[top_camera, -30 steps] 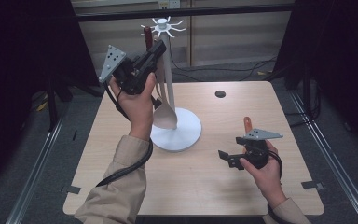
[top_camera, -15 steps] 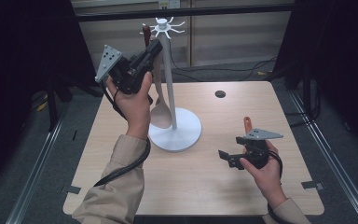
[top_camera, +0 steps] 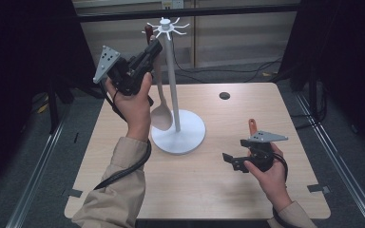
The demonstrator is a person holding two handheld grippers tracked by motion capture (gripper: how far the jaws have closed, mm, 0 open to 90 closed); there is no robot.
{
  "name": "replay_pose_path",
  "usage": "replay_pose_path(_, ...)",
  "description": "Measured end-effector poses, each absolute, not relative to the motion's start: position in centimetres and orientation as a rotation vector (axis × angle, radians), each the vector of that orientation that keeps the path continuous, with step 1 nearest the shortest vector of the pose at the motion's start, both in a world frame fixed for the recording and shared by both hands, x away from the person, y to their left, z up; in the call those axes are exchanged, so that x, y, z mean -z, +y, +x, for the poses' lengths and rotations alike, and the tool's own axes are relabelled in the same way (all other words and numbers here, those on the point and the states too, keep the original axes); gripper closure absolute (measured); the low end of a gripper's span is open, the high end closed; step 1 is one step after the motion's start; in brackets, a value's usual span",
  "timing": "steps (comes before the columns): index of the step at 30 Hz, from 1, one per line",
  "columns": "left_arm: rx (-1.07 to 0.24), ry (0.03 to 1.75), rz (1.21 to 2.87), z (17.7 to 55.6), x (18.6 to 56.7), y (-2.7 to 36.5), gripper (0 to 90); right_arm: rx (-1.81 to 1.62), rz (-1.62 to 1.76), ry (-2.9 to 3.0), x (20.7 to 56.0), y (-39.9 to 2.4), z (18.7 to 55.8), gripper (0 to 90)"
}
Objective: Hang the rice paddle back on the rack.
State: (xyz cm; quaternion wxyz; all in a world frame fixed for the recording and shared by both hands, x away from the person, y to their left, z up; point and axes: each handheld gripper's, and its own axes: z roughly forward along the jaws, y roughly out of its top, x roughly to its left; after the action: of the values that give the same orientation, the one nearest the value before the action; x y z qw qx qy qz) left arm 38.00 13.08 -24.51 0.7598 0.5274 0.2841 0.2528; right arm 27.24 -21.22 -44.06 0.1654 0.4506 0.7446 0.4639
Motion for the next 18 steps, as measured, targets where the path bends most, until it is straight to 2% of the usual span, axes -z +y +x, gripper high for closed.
replay_pose_path(18,-0.553,0.618,1.153,38.13,24.49,13.17,88.5,-1.320,1.285,2.119,44.05,-21.28,27.26,8.7)
